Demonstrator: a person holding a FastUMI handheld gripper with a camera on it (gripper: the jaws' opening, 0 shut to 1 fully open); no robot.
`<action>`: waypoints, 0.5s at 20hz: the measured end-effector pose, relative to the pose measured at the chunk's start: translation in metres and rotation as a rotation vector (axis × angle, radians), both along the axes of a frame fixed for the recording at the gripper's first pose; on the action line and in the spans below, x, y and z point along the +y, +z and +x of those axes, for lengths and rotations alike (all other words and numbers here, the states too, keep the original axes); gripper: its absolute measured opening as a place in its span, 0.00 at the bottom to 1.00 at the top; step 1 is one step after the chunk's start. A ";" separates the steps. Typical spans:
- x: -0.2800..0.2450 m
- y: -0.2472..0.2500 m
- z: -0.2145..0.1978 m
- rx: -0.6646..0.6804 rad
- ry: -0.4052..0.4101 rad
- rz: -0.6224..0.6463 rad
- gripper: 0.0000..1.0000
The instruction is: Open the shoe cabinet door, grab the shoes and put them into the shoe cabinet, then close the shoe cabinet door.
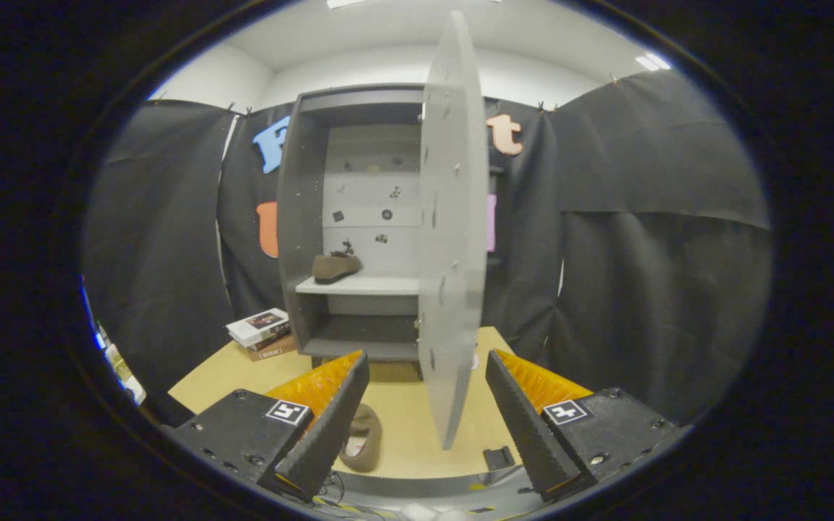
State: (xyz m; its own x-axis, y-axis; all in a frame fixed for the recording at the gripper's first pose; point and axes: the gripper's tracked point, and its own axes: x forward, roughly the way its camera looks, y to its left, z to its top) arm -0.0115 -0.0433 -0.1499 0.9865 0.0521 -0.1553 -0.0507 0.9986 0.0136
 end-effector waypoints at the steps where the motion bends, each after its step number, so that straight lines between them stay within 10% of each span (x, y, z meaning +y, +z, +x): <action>1: 0.015 -0.017 0.003 0.016 0.016 -0.003 1.00; 10: 0.135 -0.190 0.063 0.271 0.146 0.058 1.00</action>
State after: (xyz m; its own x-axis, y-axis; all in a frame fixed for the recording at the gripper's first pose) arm 0.0511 0.0914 -0.3401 0.8909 0.2062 -0.4046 -0.1799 0.9783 0.1024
